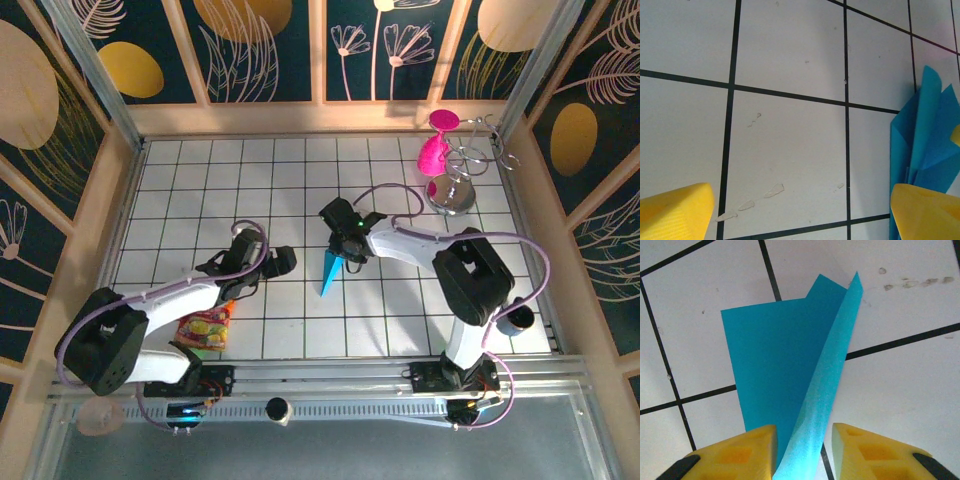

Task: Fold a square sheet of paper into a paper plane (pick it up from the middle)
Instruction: Turn over the paper at the center of the table.

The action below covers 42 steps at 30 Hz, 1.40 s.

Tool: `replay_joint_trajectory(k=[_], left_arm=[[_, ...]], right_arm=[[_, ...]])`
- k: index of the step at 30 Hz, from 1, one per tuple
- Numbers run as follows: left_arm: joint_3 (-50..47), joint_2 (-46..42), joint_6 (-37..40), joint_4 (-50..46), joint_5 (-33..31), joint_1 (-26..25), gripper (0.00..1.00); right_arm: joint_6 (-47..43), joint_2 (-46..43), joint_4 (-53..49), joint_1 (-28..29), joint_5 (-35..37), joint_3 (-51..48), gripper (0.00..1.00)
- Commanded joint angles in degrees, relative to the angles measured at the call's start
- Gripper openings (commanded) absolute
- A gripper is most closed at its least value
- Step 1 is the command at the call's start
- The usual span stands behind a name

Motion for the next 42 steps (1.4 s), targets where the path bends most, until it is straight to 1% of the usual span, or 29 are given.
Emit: replay_joint_trajectory(k=[1, 5, 9, 12, 17, 19, 24, 25, 28, 32, 34, 37, 40, 42], left_arm=[[0.95, 0.81, -0.78, 1.11, -0.66, 0.64, 0.91], [0.80, 0.11, -1.54, 1.46, -0.76, 0.75, 0.92], [0.29, -0.30, -2.15, 1.72, -0.94, 0.83, 0.92], [-0.09, -0.35, -2.55, 2.15, -0.80, 0.83, 0.92], [-0.44, -0.24, -3.24, 2.86, -0.94, 0.84, 0.92], [-0.47, -0.14, -3.45, 3.21, -0.90, 0.91, 0.92], [-1.01, -0.91, -4.34, 3.64, -1.29, 1.31, 0.93], [-1.32, -1.27, -4.54, 3.73, -1.22, 1.59, 0.93], [-2.60, -3.08, -5.67, 4.30, -0.97, 2.99, 0.93], [-4.94, -6.27, -7.68, 5.88, 0.27, 5.52, 0.93], [-6.21, -8.05, -8.78, 7.26, 1.15, 6.69, 0.93], [-7.67, -10.11, -10.11, 8.97, 1.95, 7.32, 0.93], [-8.29, -11.19, -10.74, 9.39, 1.86, 7.43, 0.93], [-8.59, -11.47, -11.06, 9.86, 2.15, 7.47, 0.92]], right_arm=[[1.88, -2.13, -1.56, 0.53, 2.53, -1.22, 0.29], [2.13, -2.42, -0.39, 0.16, 1.18, -2.12, 0.26], [2.26, -2.10, 0.26, 0.01, -0.78, -2.82, 0.27], [2.93, -2.17, 0.52, 0.00, -0.88, -3.64, 0.29], [3.59, -3.47, 0.82, 0.00, 0.53, -4.45, 0.27], [3.60, -3.82, 0.69, -0.08, 1.08, -4.30, 0.22], [3.02, -5.84, 2.06, -0.26, 2.65, -4.81, 0.02], [1.79, -6.61, 2.85, -0.39, 2.71, -4.78, 0.00], [-4.11, -8.79, 7.37, -0.52, 1.24, -4.28, 0.00], [-14.78, -10.67, 15.26, -0.69, -6.36, -2.67, 0.00], [-18.38, -11.51, 20.95, -1.18, -12.76, -3.65, 0.00], [-18.19, -12.42, 30.73, -2.89, -23.20, -8.59, 0.00], [-15.41, -11.67, 38.93, -5.05, -31.29, -13.71, 0.00], [-13.80, -10.60, 43.12, -6.25, -35.12, -16.44, 0.00]])
